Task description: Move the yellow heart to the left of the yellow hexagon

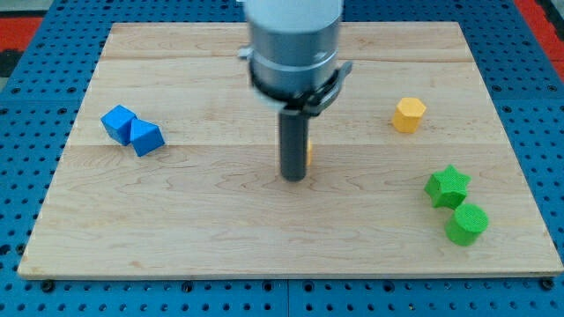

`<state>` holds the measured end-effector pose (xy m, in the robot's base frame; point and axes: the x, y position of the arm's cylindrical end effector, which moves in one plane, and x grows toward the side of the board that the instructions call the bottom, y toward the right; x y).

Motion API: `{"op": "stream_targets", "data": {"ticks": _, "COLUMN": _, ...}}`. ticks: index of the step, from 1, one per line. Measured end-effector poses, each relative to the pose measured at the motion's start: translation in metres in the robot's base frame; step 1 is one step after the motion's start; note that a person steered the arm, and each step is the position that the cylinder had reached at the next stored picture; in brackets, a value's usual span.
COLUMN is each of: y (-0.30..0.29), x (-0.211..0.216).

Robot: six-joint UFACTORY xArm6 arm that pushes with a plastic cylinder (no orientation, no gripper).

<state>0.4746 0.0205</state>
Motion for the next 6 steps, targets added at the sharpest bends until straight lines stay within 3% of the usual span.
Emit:
{"op": "stream_targets", "data": {"ticks": 2, "y": -0.054, "x": -0.079}}
{"op": "stream_targets", "data": {"ticks": 3, "y": -0.004, "x": -0.069}}
{"op": "stream_targets", "data": {"ticks": 5, "y": -0.026, "x": -0.032}}
{"op": "stream_targets", "data": {"ticks": 6, "y": 0.026, "x": -0.032}}
